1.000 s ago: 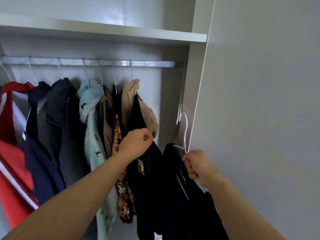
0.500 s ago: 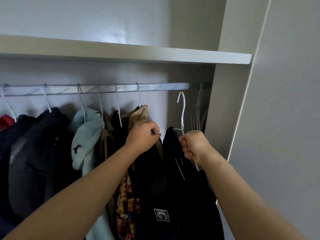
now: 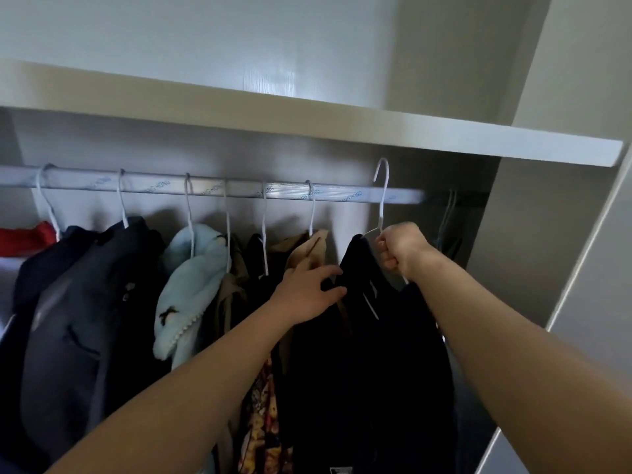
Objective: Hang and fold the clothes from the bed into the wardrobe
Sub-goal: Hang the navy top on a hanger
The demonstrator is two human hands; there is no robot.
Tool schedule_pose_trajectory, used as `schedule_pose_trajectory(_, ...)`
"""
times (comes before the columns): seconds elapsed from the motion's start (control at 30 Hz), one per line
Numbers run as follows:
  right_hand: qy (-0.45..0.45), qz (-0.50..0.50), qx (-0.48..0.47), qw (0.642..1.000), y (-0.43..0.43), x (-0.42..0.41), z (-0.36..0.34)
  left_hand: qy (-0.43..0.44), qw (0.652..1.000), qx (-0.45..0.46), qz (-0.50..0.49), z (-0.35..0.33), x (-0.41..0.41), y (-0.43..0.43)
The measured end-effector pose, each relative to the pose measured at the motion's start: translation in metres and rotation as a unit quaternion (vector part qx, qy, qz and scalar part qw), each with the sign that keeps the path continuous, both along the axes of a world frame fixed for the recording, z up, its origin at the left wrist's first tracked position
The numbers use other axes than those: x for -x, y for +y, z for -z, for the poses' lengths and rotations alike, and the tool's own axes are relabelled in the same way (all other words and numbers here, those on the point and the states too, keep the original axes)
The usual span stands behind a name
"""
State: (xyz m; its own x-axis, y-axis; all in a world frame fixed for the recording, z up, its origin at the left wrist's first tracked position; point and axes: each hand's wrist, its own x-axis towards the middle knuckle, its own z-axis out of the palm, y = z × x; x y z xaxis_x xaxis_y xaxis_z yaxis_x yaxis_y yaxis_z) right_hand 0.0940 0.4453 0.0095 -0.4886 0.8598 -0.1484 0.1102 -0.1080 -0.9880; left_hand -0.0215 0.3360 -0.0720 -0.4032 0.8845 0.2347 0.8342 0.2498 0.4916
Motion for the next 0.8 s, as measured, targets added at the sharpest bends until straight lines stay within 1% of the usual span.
schedule_pose_trajectory(0.1, -0.052, -0.031, -0.023, 0.998, 0.014, 0.009, 0.004, 0.0, 1.0, 0.005, 0.003, 0.01, 0.002, 0.007)
schedule_pose_trajectory(0.17, -0.101, -0.049, -0.071, 0.991, 0.023, 0.012, 0.011, -0.009, 1.0, 0.0, 0.004, 0.015, 0.004, 0.009)
schedule_pose_trajectory(0.23, -0.14, -0.032, -0.132, 0.981, 0.028, 0.014, 0.018, -0.02, 1.0, -0.019, 0.002, 0.019, 0.006, 0.01)
schedule_pose_trajectory(0.3, -0.164, -0.026, -0.143, 0.976, 0.034, 0.014, 0.028, -0.043, 0.999, -0.032, 0.004, 0.022, 0.008, 0.012)
schedule_pose_trajectory(0.4, -0.185, -0.03, -0.141, 0.972, 0.04, 0.014, 0.039, -0.094, 0.995, -0.038, 0.019, 0.024, 0.01, 0.012)
schedule_pose_trajectory(0.5, -0.202, -0.017, -0.156, 0.967, 0.045, 0.014, 0.041, -0.11, 0.993, -0.044, 0.021, 0.025, 0.011, 0.012)
schedule_pose_trajectory(0.57, -0.215, 0.0, -0.175, 0.961, 0.048, 0.014, 0.044, -0.121, 0.991, -0.05, 0.017, 0.024, 0.013, 0.01)
schedule_pose_trajectory(0.7, -0.213, 0.06, -0.232, 0.947, 0.043, 0.021, 0.053, -0.133, 0.989, -0.06, 0.028, 0.021, 0.016, 0.005)
schedule_pose_trajectory(0.8, -0.217, 0.074, -0.26, 0.938, 0.034, 0.025, 0.061, -0.147, 0.986, -0.075, 0.031, 0.023, 0.014, 0.002)
